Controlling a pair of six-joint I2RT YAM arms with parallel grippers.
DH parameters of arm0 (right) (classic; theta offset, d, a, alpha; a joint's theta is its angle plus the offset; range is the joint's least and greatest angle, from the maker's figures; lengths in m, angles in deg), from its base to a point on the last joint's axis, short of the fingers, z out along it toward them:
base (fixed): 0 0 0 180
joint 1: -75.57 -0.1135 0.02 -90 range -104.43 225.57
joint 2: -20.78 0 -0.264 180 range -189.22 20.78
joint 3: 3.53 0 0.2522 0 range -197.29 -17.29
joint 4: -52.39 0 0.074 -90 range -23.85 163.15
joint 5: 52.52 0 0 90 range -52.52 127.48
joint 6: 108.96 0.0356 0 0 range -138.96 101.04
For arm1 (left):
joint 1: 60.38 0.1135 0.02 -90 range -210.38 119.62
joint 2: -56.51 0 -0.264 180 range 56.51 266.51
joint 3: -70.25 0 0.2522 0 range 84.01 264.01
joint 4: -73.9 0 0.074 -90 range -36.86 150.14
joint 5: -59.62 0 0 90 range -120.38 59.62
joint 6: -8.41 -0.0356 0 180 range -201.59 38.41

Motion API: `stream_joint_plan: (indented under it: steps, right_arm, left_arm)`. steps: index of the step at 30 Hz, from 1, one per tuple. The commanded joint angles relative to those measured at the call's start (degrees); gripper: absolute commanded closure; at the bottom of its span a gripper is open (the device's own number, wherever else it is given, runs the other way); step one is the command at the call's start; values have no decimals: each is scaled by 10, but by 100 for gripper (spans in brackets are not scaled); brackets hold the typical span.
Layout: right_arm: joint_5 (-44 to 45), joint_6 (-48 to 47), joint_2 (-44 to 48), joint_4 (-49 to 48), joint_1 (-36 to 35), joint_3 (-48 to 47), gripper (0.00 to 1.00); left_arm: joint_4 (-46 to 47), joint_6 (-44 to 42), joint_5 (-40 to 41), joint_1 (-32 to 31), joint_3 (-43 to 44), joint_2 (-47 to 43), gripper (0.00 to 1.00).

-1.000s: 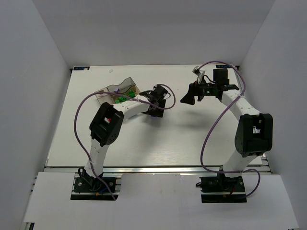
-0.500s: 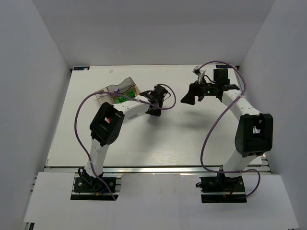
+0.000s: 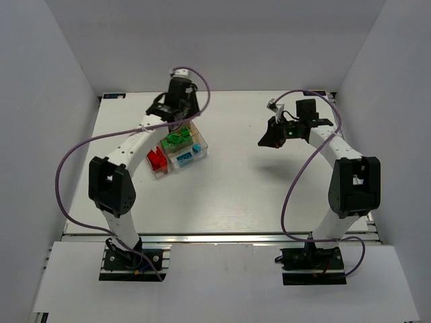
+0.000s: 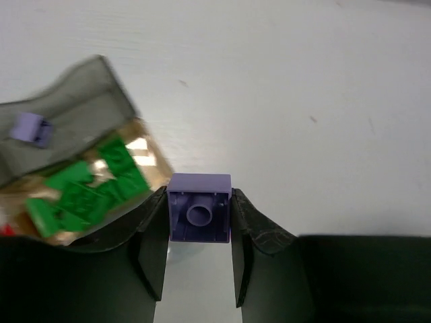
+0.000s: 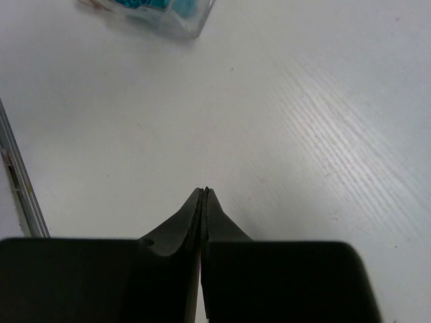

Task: Sort the legos into containers by color

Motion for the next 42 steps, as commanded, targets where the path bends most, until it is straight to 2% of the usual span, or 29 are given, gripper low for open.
stream_joint_plan:
  steps: [1, 6, 13, 14, 16, 17, 18, 20, 25, 27, 29, 30, 32, 34, 35, 36, 37, 38, 42]
  right_arm:
    - [27, -22, -22, 44, -14, -21, 100]
    - [53, -23, -16, 40, -28, -13, 100]
    - [70, -19, -14, 39, -40, -16, 100]
    - [71, -19, -14, 39, -40, -17, 90]
    - [74, -19, -14, 42, -43, -19, 81]
    - [74, -21, -14, 43, -41, -20, 76]
    - [74, -23, -12, 44, -44, -20, 75]
    - [75, -24, -11, 47, -42, -16, 74]
    - [77, -29, -1, 47, -45, -6, 71]
    - [78, -35, 0, 51, -46, -5, 64]
    - [79, -46, 2, 54, -45, -6, 55]
    - [82, -49, 2, 56, -45, -8, 45]
    - [90, -54, 5, 61, -46, -12, 34]
    - [103, -56, 10, 65, -48, -23, 11]
    - [111, -52, 13, 60, -46, -27, 11]
    - [125, -21, 17, 53, -47, -28, 11]
    - [167, 4, 26, 33, -46, -34, 11]
    - [188, 27, 28, 24, -46, -37, 11]
    - [273, 112, 24, 25, -46, -82, 11]
  left_arm:
    - [-29, 19, 33, 68, -4, 13, 100]
    - [-25, 13, 57, 109, 13, 43, 100]
    - [-38, 12, 40, 135, 72, 115, 100]
    - [-39, 11, 38, 135, 78, 129, 96]
    - [-46, 13, 40, 136, 80, 138, 85]
    - [-46, 14, 38, 141, 80, 150, 70]
    - [-50, 16, 40, 141, 81, 154, 64]
    - [-50, 19, 43, 147, 82, 161, 61]
    - [-51, 23, 39, 152, 95, 173, 35]
    - [-51, 21, 34, 152, 95, 170, 24]
    - [-50, 21, 29, 152, 89, 154, 20]
    - [-44, 21, 18, 152, 85, 145, 18]
    - [-27, 16, -2, 152, 52, 95, 16]
    - [19, 2, -56, 147, 13, 46, 12]
    - [61, -3, -74, 141, -41, -11, 2]
    - [83, -6, -97, 141, -72, -42, 2]
    - [107, -3, -155, 136, -103, -72, 2]
    - [145, 3, -176, 136, -166, -132, 2]
    - [200, 34, -233, 136, -301, -260, 2]
